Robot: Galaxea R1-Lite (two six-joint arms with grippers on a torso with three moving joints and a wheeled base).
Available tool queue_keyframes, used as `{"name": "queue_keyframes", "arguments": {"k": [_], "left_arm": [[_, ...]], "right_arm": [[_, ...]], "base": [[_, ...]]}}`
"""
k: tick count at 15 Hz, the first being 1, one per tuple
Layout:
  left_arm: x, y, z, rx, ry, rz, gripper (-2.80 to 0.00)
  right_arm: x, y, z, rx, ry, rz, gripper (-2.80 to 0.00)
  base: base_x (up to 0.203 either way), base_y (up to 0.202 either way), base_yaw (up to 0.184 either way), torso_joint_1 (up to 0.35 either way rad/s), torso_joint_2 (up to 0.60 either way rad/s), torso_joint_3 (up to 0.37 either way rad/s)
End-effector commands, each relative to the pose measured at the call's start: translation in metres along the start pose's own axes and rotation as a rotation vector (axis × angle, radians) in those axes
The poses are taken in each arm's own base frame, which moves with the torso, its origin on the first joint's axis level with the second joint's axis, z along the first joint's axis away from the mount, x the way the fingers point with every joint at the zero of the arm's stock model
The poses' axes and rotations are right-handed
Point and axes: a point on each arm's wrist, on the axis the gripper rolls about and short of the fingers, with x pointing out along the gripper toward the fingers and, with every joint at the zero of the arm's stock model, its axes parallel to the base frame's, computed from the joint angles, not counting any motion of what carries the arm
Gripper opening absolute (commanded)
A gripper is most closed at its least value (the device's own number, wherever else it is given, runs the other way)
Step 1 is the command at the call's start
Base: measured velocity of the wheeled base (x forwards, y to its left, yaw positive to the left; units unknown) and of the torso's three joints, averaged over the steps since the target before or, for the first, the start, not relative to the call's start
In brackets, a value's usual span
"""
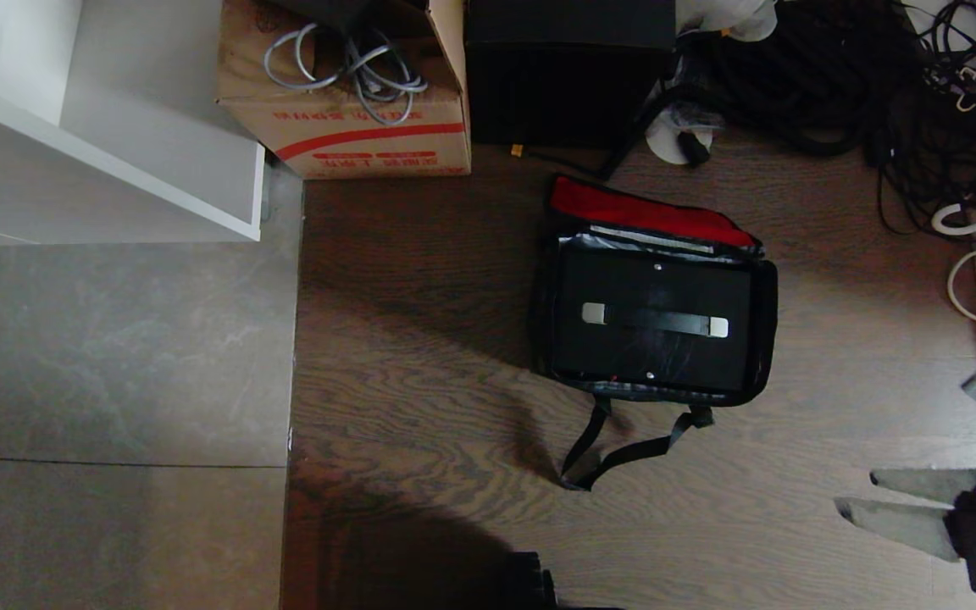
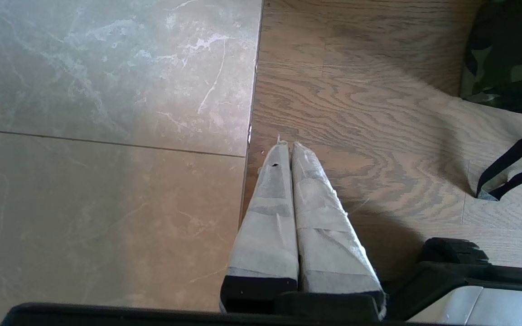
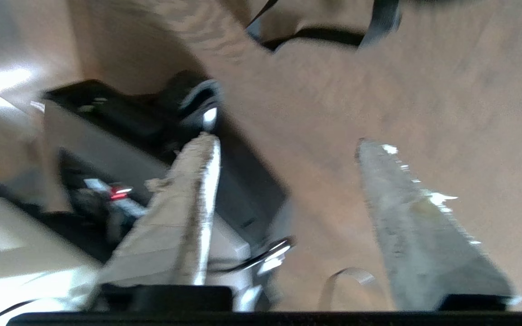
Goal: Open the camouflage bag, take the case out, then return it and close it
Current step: Grip the handle
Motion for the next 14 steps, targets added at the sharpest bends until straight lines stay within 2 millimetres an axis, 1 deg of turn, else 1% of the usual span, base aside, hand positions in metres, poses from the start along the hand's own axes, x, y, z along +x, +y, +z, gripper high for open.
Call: {"name": "queue_keyframes", "arguments": {"k": [1, 3, 5, 7, 9, 11, 12, 14], "left_arm": [[0.001, 0.0, -0.003, 0.0, 0.01, 0.002, -2.8], [0.001, 0.0, -0.003, 0.001, 0.01, 0.002, -2.8], [0.001, 0.0, -0.003, 0.0, 0.01, 0.002, -2.8], [0.001, 0.0, -0.003, 0.0, 0.01, 0.002, -2.8], [0.001, 0.0, -0.003, 0.001, 0.01, 0.002, -2.8], [0.001, 0.0, -0.003, 0.0, 0.01, 0.002, -2.8], [0.001, 0.0, -0.003, 0.0, 0.01, 0.002, -2.8], [0.001, 0.0, -0.003, 0.0, 0.01, 0.002, -2.8]], "right_arm": [[0.053, -0.026, 0.018, -0.055, 0.092, 0.036, 0.0], [0.09, -0.04, 0.035, -0.184, 0.078, 0.009, 0.0], [0.128, -0.05, 0.048, -0.368, 0.085, -0.105, 0.0], [0.152, -0.049, 0.068, -0.58, 0.045, -0.226, 0.0], [0.158, -0.046, 0.086, -0.736, 0.001, -0.34, 0.0], [0.158, -0.045, 0.097, -0.876, 0.008, -0.447, 0.0], [0.156, -0.043, 0.1, -0.908, 0.004, -0.473, 0.0], [0.157, -0.028, 0.094, -0.93, -0.013, -0.447, 0.0]], "base": [[0.0, 0.0, 0.0, 0.0, 0.0, 0.0], [0.0, 0.0, 0.0, 0.0, 0.0, 0.0], [0.0, 0.0, 0.0, 0.0, 0.0, 0.0], [0.0, 0.0, 0.0, 0.0, 0.0, 0.0], [0.0, 0.0, 0.0, 0.0, 0.0, 0.0], [0.0, 0.0, 0.0, 0.0, 0.0, 0.0], [0.0, 0.0, 0.0, 0.0, 0.0, 0.0], [0.0, 0.0, 0.0, 0.0, 0.0, 0.0]]}}
